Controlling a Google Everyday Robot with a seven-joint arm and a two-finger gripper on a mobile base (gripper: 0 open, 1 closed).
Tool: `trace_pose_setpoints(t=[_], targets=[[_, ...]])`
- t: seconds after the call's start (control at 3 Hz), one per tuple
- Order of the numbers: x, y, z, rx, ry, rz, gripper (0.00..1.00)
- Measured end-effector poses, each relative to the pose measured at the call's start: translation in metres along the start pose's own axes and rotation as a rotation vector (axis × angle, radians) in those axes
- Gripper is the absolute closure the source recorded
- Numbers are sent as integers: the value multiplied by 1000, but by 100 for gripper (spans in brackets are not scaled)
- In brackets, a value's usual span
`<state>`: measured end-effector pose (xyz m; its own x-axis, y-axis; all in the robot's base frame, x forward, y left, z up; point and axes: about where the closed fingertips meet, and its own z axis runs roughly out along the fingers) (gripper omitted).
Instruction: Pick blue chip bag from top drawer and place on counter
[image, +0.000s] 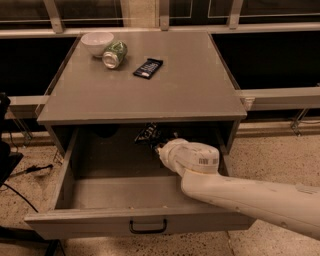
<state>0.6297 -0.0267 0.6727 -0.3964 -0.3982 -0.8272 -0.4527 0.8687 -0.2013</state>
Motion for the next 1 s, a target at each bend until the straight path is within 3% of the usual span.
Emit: trace_pose_setpoints(t=[1.0], targets=[[14, 21, -49, -139, 128, -127, 100]])
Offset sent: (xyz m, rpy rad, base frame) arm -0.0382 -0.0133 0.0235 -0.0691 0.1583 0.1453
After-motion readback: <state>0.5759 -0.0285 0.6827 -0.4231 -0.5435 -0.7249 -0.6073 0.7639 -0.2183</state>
